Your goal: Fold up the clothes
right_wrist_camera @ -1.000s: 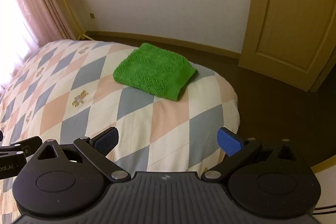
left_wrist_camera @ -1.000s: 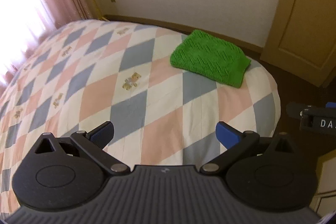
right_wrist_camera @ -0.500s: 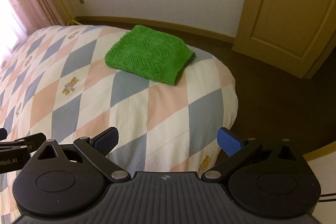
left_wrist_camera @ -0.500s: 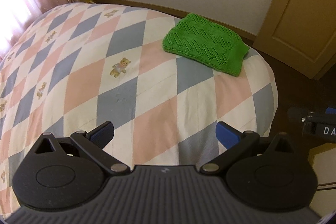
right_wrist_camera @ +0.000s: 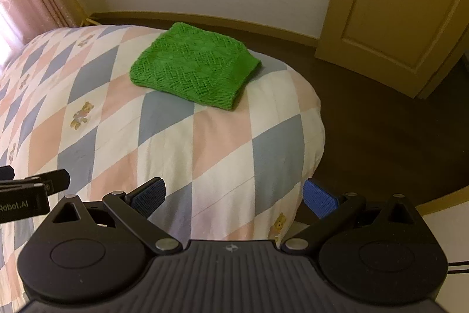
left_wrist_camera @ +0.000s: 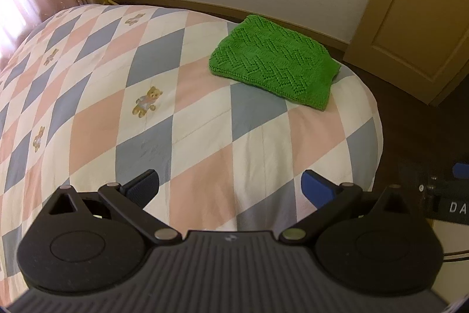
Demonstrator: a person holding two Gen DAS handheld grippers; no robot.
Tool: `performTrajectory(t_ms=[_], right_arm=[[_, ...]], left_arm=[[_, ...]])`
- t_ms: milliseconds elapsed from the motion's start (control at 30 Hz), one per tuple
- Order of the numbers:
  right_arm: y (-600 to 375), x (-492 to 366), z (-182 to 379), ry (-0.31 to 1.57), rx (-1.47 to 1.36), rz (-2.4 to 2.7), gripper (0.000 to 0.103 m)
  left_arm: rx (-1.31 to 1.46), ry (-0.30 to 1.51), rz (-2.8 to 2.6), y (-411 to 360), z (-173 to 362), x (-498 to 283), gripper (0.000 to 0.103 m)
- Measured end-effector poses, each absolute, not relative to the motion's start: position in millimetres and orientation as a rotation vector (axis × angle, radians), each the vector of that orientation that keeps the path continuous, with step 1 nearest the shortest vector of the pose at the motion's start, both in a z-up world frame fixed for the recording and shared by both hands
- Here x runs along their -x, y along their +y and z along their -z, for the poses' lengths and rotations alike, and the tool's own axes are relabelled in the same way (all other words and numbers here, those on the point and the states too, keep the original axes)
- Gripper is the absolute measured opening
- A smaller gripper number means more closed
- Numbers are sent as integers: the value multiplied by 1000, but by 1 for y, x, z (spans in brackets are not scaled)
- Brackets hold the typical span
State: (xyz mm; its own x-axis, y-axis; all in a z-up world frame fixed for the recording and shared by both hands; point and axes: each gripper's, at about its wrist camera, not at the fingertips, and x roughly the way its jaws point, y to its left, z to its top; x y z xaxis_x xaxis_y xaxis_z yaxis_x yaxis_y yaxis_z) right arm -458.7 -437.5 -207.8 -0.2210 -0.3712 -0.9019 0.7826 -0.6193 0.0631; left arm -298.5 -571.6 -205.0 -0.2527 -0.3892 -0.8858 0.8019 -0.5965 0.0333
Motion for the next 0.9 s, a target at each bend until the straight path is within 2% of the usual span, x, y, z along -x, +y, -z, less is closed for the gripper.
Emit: performTrajectory(t_ms=[900], right_arm=[[-494, 547, 217, 575, -1195, 1747, 103]], left_arm=[[-1147, 620, 1743, -596, 200, 386, 102]])
